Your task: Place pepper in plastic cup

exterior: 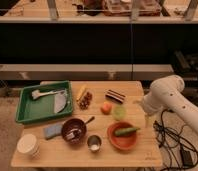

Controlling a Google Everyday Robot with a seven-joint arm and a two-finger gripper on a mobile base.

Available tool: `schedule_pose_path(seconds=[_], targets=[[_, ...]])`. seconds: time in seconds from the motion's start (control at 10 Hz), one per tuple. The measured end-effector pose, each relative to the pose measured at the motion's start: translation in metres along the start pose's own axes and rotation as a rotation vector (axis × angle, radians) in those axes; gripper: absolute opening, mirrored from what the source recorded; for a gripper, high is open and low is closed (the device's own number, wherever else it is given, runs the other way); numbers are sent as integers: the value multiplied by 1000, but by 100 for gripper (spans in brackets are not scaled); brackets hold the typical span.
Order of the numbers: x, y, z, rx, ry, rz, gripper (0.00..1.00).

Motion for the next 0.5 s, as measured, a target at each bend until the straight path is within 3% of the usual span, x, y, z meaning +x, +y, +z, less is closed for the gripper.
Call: schedule_pose_path(seconds=[0.1,0.3,0.5], targets=[[-4,10,4,-34,3,5,80],[-9,24,14,-57,0,15,80],[-10,29,21,-54,-11,27,80]])
